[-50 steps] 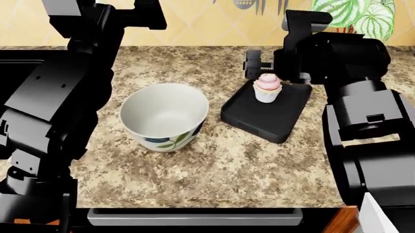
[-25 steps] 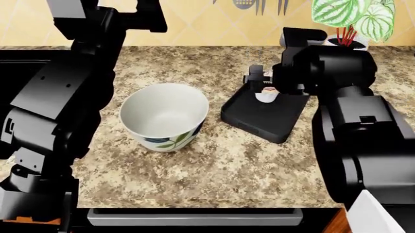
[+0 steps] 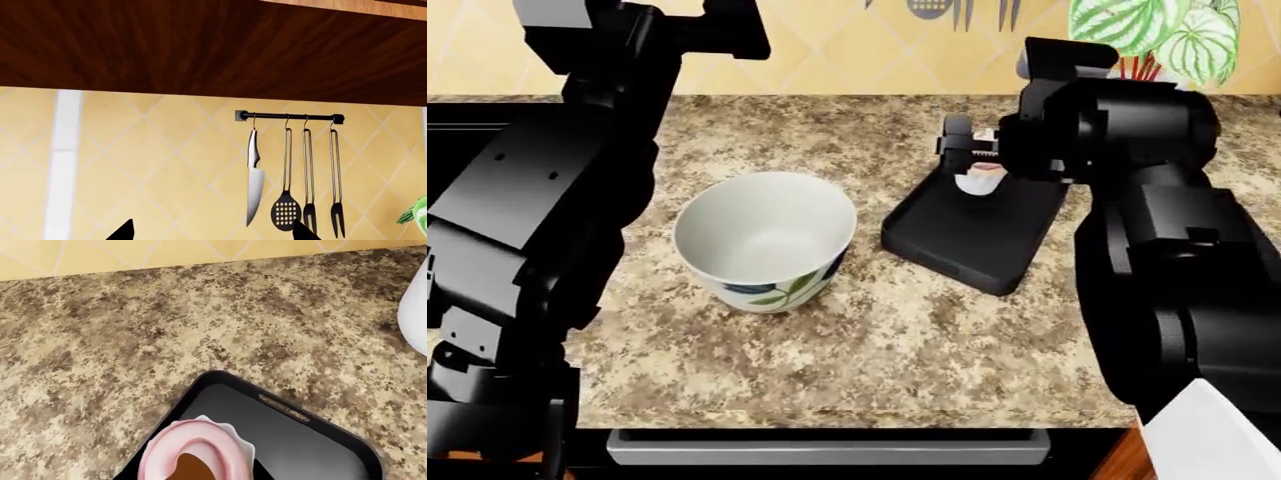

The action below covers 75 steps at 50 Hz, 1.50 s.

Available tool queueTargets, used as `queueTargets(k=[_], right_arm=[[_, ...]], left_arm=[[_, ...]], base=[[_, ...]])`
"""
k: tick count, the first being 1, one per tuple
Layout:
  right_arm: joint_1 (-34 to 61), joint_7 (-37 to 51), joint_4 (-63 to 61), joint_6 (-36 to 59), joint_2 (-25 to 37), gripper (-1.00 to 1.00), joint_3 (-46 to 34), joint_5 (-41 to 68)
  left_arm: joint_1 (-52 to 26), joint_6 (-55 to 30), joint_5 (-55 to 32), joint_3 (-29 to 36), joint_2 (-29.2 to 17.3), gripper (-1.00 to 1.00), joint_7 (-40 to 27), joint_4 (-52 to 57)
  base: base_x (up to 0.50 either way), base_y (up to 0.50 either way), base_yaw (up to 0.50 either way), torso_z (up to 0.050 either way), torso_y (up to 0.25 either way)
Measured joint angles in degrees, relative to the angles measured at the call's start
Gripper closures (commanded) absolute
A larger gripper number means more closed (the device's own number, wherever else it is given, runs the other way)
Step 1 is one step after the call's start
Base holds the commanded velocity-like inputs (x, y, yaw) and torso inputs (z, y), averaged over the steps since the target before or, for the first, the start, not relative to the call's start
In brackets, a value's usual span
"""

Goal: Move the fresh-baked cupcake off the tray onto the counter, and place the bowl used for mixing into the sink.

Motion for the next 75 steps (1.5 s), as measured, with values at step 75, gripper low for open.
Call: queueTargets(k=[75], right_arm=[[-4.2,19.0,-28.7,22.4,4.9,1.00,8.7,-6.0]], left_arm=[[-0.6,0.8,-2.2,0.3,-0.4,-1.00,0.4,1.7]], base=[[0.00,0.00,0.00,0.000,0.000]])
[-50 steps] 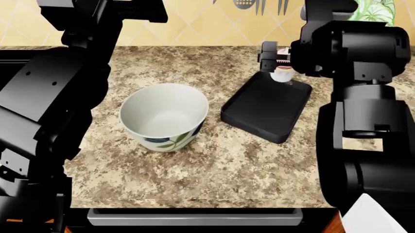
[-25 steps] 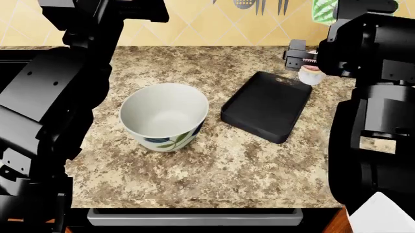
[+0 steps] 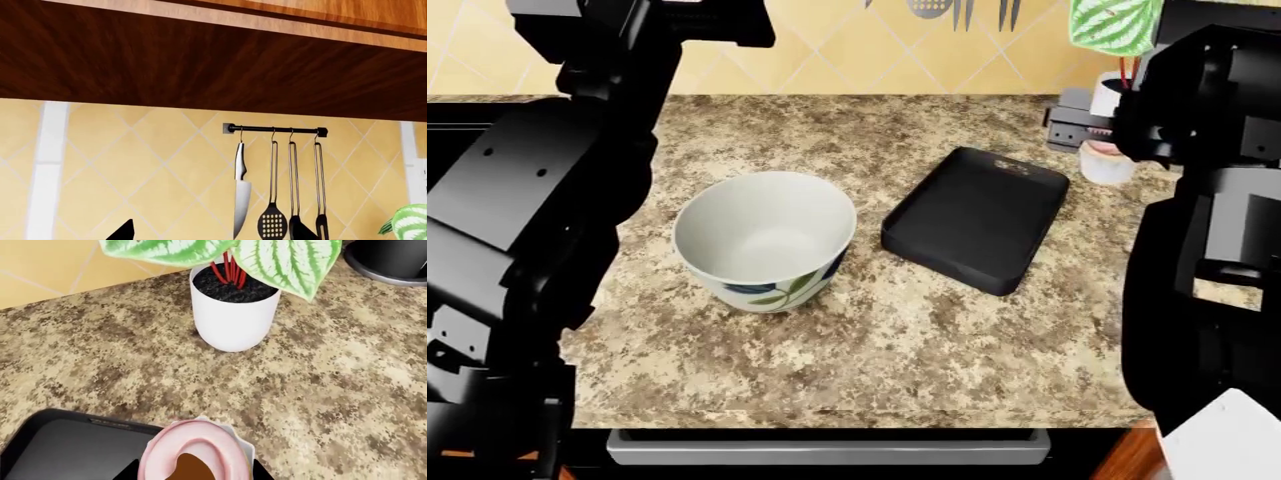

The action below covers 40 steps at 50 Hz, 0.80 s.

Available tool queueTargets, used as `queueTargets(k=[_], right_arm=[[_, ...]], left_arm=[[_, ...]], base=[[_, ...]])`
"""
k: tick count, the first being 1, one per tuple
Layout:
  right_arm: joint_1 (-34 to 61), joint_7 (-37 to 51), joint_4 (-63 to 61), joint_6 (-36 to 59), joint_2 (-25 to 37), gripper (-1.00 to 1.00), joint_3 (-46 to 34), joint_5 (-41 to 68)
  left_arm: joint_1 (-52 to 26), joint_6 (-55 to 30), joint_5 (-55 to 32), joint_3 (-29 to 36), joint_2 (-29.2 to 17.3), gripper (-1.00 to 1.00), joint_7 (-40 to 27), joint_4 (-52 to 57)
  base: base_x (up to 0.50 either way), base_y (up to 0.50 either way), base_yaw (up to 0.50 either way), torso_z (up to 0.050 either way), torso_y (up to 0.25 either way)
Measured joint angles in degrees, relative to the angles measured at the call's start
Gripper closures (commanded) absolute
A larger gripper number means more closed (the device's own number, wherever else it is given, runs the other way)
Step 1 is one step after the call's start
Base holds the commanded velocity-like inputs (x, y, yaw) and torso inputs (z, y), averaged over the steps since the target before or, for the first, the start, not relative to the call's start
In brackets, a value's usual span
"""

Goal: Move the fresh-baked cupcake off the tray onto the counter, and place the bowl used for mixing into the sink.

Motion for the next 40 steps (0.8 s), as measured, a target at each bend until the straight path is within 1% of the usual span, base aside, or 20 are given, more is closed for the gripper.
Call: queueTargets(k=[20,31,40], right_arm=[[-0.2,2.1,1.7,0.8,0.6,1.00,-1.1,-1.1],[-0.1,3.5,4.7,0.2,1.2,1.00,-0.5,-1.4],[-1.0,4.2,4.0,1.1,1.7,1.00,0.4,-1.3]], left_arm=[[0.2,-0.4,-0.5,0.1,-0.5,-1.00,-0.5,0.9],[-0.2,-0.1,-0.3,0.5,-0.2,-1.00,-0.2,0.0],[-0.2,0.3,-0.2,0.8,-0.1,-1.00,0.0,-0.5]], base=[[0.00,0.00,0.00,0.000,0.001],[0.00,0.00,0.00,0.000,0.000],[0.00,0.00,0.00,0.000,0.000]])
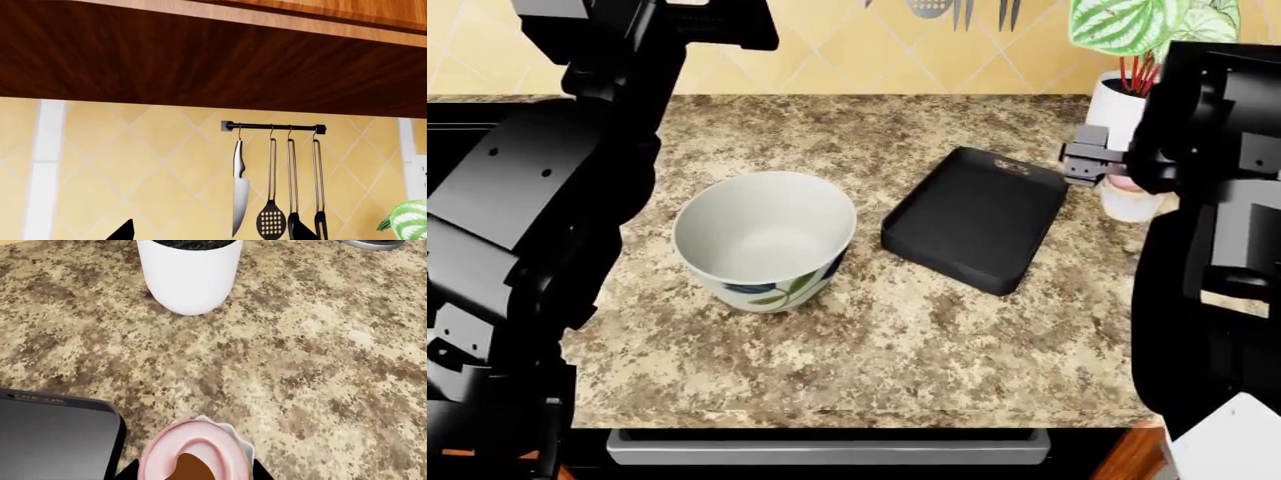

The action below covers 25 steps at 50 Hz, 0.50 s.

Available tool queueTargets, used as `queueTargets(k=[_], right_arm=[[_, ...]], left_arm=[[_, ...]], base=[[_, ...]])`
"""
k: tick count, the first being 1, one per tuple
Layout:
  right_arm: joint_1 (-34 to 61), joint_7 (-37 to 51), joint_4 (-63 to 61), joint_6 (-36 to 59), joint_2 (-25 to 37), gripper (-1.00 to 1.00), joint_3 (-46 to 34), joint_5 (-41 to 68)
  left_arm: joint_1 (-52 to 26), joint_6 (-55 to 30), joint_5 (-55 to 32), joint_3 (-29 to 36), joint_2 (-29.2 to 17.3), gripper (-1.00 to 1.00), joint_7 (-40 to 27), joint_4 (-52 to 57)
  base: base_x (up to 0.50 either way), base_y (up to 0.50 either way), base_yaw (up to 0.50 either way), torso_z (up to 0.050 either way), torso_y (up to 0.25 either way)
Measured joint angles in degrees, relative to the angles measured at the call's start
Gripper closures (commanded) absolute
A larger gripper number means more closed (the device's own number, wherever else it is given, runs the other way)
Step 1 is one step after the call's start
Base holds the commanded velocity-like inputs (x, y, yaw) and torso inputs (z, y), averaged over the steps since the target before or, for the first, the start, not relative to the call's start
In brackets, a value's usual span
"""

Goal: Move the fresh-baked cupcake off the tray onto the counter, and place the bowl used for mixing into the sink.

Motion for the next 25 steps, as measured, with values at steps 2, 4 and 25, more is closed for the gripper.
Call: queueTargets(k=[2,4,25], right_arm=[[-0.2,0.1,-0.2,0.1,0.1,1.00,0.2,0.0],[-0.3,0.2,-0.4,0.3,0.1,1.00,0.3,0.1],[-1.9,0.4,-1.1,1.3,0.6,1.00,0.9,0.5]], left_arm=[[0.0,0.0,0.0,0.0,0.0,-1.00,0.0,0.0],[0.0,0.0,-0.1,0.1,0.0,-1.00,0.0,0.0],[0.4,0.4,-0.3,0.3,-0.2,-1.00,-0.1,-0.1]], base=[[0.00,0.00,0.00,0.000,0.000],[0.00,0.00,0.00,0.000,0.000],[0.00,0.00,0.00,0.000,0.000]])
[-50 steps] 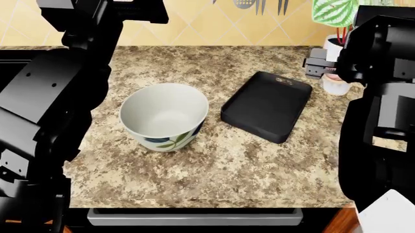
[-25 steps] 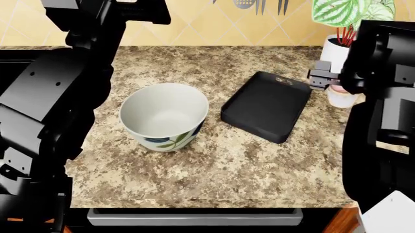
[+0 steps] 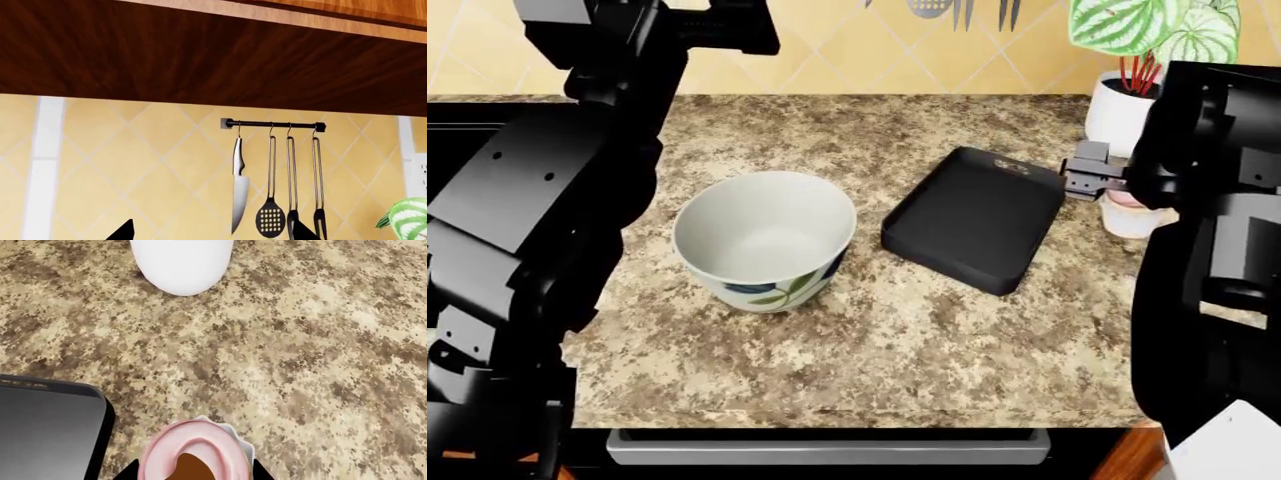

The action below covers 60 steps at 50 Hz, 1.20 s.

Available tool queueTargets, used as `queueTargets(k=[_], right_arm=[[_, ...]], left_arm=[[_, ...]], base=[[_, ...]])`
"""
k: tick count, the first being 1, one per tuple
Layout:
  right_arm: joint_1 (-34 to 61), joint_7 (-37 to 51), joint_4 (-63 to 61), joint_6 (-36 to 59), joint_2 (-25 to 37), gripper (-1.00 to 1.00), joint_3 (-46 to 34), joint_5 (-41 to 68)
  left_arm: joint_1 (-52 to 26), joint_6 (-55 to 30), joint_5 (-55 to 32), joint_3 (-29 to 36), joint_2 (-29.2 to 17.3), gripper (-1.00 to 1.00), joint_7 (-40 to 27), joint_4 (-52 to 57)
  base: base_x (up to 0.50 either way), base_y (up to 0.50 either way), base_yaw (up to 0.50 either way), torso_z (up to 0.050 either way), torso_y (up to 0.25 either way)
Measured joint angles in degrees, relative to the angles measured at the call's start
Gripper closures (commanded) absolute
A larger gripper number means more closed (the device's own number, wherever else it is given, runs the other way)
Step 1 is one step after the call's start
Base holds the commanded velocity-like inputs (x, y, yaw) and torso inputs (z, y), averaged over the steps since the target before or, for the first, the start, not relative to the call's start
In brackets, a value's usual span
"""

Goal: Move the fresh-baked cupcake off the tray onto the counter, and place the bowl used for mixing into the sink.

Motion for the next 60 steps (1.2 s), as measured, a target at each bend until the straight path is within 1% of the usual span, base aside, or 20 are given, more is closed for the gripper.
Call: queueTargets(k=[21,22,51,60], right_arm=[[-0.2,0.2,2.2,-1.5,0.5,1.00,0.5,0.6],[-0.2,0.2,2.2,-1.5,0.5,-1.00,0.6,0.7],[0.4,-0.3,-1.5,1.5,0.1,-1.00,-1.8,0.3],[1.0,-1.3,-6.0,1.5,-0.6,-1.00,-2.3,1.0]], left_arm=[[-0.3,0.0,-0.1,0.3,-0.1,-1.00,-0.1,0.0],[-0.3,0.0,-0.2,0.3,-0.2,-1.00,-0.2,0.1],[-0.4,-0.2,-0.9,0.3,-0.5,-1.00,-0.8,1.2],[-0.7,-0.6,-1.2,0.3,-0.8,-1.00,-1.1,1.7]], base=[[0.00,0.00,0.00,0.000,0.000],[0.00,0.00,0.00,0.000,0.000],[0.00,0.00,0.00,0.000,0.000],[0.00,0.00,0.00,0.000,0.000]])
